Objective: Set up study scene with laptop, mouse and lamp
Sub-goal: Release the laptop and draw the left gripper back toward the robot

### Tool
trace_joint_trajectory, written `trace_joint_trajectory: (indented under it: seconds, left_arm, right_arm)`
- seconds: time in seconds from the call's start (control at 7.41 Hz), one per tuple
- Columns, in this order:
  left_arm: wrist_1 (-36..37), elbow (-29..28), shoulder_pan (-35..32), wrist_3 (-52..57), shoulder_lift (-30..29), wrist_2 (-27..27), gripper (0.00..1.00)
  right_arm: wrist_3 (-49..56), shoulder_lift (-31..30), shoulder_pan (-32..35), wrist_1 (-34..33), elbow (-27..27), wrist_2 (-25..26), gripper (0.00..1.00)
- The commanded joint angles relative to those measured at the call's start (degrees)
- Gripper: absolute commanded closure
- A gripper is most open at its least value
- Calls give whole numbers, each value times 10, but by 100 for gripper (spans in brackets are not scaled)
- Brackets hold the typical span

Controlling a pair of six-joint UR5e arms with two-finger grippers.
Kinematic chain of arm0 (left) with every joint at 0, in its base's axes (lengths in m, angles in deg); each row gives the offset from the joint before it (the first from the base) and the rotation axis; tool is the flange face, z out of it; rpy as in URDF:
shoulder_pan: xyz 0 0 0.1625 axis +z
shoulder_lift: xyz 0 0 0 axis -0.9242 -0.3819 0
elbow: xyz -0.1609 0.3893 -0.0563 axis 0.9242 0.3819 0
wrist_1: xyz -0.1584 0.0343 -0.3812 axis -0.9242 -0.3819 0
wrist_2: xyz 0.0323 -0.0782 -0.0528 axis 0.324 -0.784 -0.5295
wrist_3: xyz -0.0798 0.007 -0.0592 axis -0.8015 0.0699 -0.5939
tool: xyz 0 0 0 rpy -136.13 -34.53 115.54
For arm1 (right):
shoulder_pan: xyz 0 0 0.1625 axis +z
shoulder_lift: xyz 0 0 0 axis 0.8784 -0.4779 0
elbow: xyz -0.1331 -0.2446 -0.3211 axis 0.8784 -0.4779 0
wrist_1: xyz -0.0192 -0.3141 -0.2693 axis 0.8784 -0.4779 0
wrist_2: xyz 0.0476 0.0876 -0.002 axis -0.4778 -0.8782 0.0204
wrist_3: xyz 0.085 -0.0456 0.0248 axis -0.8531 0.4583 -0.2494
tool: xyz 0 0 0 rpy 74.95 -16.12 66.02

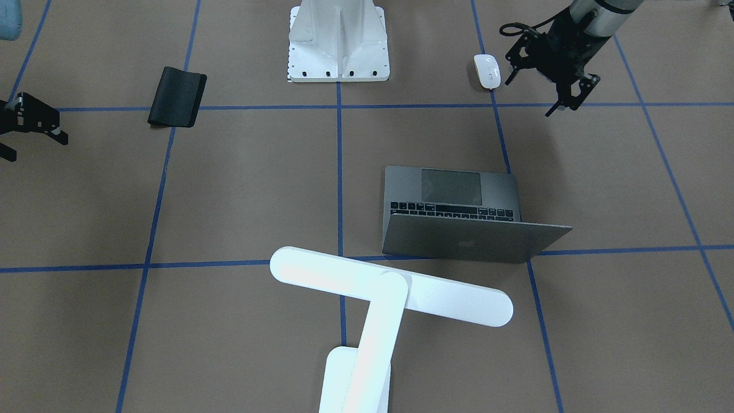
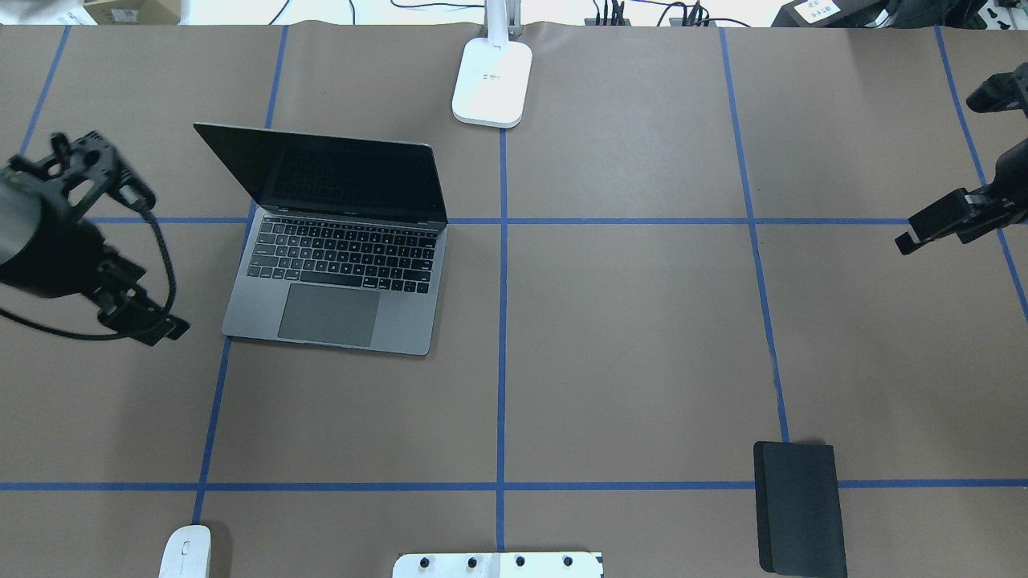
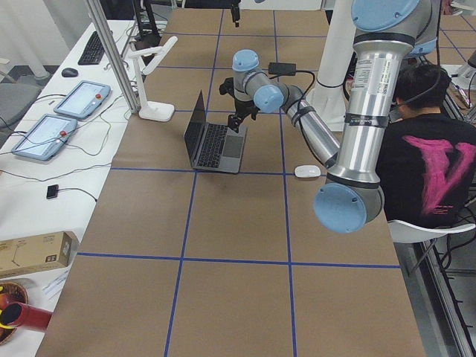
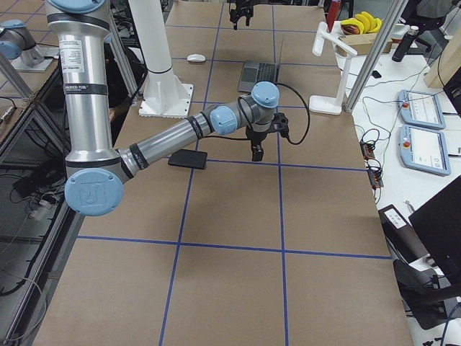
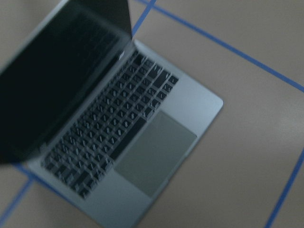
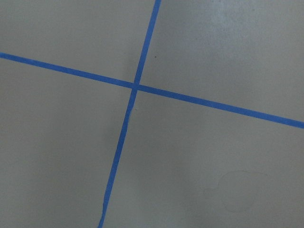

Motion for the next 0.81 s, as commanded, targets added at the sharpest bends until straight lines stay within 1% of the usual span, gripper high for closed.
trace_joint_trajectory:
  seconds: [0.0, 0.14, 0.27, 0.41, 0.54, 0.68]
  left_arm:
    - [-124, 3, 7, -206, 141, -8, 0]
    - [-193, -11, 25, -334, 176, -11, 0]
    - [-207, -12, 67, -454, 183, -9, 0]
    - [-219, -11, 113, -554, 182, -3, 0]
    - [-229, -11, 129, -594, 183, -3, 0]
    - [-229, -9, 134, -619, 184, -4, 0]
  right_arm:
    - [-140, -1, -73, 2, 58, 20, 1]
    - [-229, 2, -123, 3, 93, 65, 1]
    - [-270, 1, -166, 3, 109, 78, 1]
    - [-330, 1, -218, 4, 118, 110, 1]
    - [-364, 0, -265, 16, 129, 135, 1]
    - [-365, -1, -290, 15, 148, 135, 1]
